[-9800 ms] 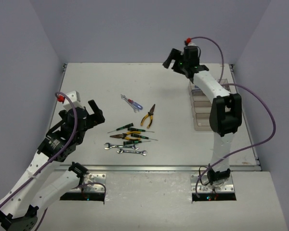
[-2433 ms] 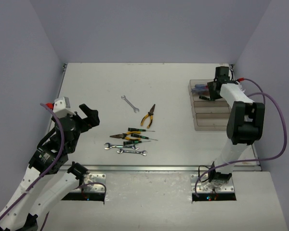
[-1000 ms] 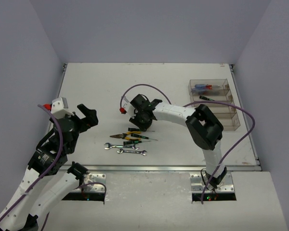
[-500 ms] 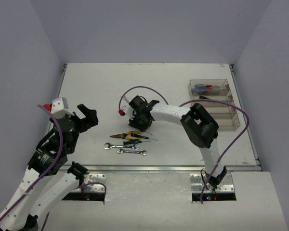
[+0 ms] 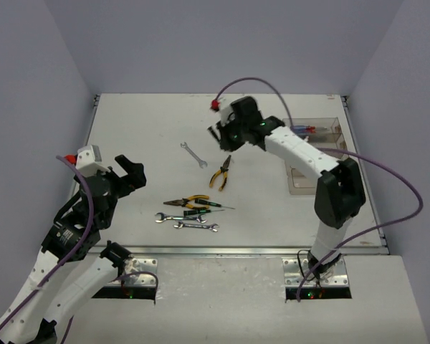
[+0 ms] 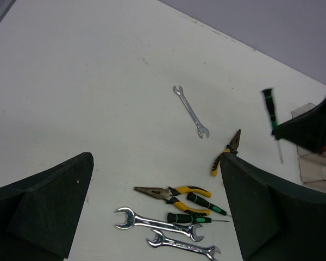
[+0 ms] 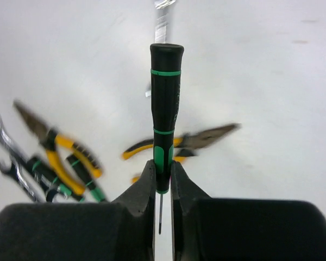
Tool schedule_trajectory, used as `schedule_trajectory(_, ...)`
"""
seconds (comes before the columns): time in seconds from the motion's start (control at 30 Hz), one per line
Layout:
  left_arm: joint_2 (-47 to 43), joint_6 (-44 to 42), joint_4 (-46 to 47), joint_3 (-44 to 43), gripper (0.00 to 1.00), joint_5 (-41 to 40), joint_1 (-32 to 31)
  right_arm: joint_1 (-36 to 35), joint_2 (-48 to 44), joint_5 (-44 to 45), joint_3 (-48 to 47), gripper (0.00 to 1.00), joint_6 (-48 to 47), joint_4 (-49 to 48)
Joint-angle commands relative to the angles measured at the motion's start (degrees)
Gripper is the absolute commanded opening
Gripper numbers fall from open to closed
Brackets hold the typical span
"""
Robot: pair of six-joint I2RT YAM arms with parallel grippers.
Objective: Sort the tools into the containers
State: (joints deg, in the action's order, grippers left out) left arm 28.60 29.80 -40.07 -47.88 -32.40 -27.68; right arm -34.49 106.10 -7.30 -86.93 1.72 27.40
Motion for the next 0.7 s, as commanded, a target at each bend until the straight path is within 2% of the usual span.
schedule_trajectory(0.0, -1.01, -0.53, 1.83, -0.2, 1.0, -0.23, 0.61, 21.33, -10.36, 3.0, 7.79, 0.0, 31.23, -11.03)
schedule_trajectory(0.13, -1.27, -0.53, 1.84, -0.11, 1.0, -0.2, 0.59, 33.15, -16.79, 13.94, 20.45, 0.0, 56.96, -20.28)
schedule_trajectory(0.17, -1.27, -0.54, 1.84, -0.11, 1.0, -0.19, 0.53, 33.63, -16.6, 14.33, 20.42, 0.0, 61.25, -21.68)
schedule_trajectory(0.27, -1.28, -0.64, 1.86, -0.11, 1.0, -0.01, 0.61, 38.93, -13.99, 18.71, 18.74, 0.0, 74.65, -16.4)
schedule_trajectory(0.3, -1.35, -0.71, 1.93, -0.11, 1.0, 0.06, 0.61, 39.35, -12.78, 20.3, 15.2, 0.0, 76.33, -10.49)
schedule_trajectory(0.4, -1.35, -0.79, 2.02, -0.11, 1.0, 0.14, 0.61, 40.88, -8.6, 24.5, 11.74, 0.0, 82.2, -2.35)
schedule_trajectory(0.5, -1.35, -0.72, 2.02, -0.11, 1.0, 0.15, 0.61, 42.67, -6.59, 25.27, 13.35, 0.0, 86.32, -2.45)
schedule_trajectory(0.67, -0.91, -0.8, 2.11, -0.11, 1.0, 0.15, 0.61, 43.28, -3.52, 27.71, 12.14, 0.0, 83.97, -3.32)
